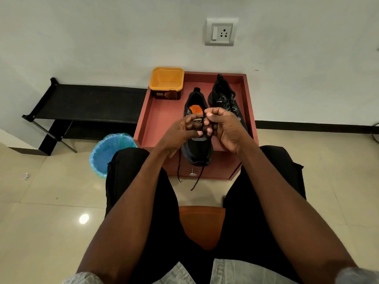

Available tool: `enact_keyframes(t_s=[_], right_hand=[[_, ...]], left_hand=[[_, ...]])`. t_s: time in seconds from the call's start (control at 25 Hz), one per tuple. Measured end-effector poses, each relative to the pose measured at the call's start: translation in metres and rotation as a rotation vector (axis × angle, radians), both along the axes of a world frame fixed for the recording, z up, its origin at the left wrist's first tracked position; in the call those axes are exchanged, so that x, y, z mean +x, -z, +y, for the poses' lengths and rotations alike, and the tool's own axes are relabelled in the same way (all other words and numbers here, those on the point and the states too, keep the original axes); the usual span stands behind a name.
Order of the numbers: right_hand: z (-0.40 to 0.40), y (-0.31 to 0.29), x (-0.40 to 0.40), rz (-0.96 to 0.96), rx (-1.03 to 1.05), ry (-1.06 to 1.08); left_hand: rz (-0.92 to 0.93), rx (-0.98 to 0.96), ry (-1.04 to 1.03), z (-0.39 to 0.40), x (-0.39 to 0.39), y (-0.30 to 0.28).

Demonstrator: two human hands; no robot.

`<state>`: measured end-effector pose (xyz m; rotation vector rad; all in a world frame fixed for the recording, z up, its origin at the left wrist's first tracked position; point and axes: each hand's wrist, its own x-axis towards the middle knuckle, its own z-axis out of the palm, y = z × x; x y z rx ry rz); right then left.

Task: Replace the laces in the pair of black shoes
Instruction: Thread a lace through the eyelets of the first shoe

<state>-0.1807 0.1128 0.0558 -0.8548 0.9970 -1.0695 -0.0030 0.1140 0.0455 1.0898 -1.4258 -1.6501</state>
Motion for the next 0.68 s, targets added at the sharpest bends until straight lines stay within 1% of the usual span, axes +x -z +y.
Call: enact_keyframes(t_s=[0.04, 0.08, 0.12, 0.2, 0.24, 0.28, 0.32, 0.36, 0.4, 0.44, 0.52, 0.56, 0.6, 0.64, 0.68], right_hand=[[-0.003, -0.001, -0.006, -0.063, 0.002, 0.060], [-0.007, -0.002, -0.013, -0.120, 0.008, 0.138], [-0.011, -0.002, -0.022, -0.166, 0.017, 0.220], [-0.017, -0.002, -0.042, -0.215, 0.037, 0.369], [-0.020, 0.001, -0.049, -0.202, 0.049, 0.424], [-0.022, 0.004, -0.054, -0.159, 0.062, 0.459], [-0.022, 0.006, -0.055, -0.084, 0.077, 0.465], [-0.021, 0.007, -0.052, 0.013, 0.087, 0.435], [-0.020, 0.009, -0.046, 0.116, 0.087, 0.369], [-0.017, 0.011, -0.038, 0.210, 0.078, 0.275], [-0.011, 0.012, -0.019, 0.349, 0.039, 0.067], [-0.010, 0.013, -0.011, 0.390, 0.016, -0.010], [-0.010, 0.014, -0.004, 0.414, -0.005, -0.054], [-0.010, 0.015, 0.001, 0.425, -0.019, -0.066], [-0.011, 0.015, 0.002, 0.431, -0.023, -0.054]], left_hand=[[-0.016, -0.031, -0.033, 0.000, -0.002, 0.002], [-0.037, -0.055, -0.119, -0.002, -0.002, 0.003], [-0.065, -0.048, -0.246, -0.004, 0.001, 0.004], [-0.158, 0.030, -0.534, -0.012, 0.011, 0.007], [-0.258, 0.084, -0.652, -0.015, 0.018, 0.012], [-0.429, 0.126, -0.733, -0.016, 0.023, 0.016], [-0.665, 0.116, -0.770, -0.016, 0.026, 0.021], [-0.827, 0.050, -0.773, -0.015, 0.027, 0.023], [-0.863, -0.044, -0.735, -0.014, 0.025, 0.022], [-0.777, -0.124, -0.647, -0.014, 0.021, 0.020], [-0.465, -0.216, -0.385, -0.010, 0.006, 0.012], [-0.353, -0.240, -0.256, -0.009, -0.002, 0.008], [-0.283, -0.248, -0.166, -0.008, -0.006, 0.007], [-0.228, -0.240, -0.123, -0.007, -0.008, 0.010], [-0.207, -0.219, -0.130, -0.007, -0.009, 0.012]])
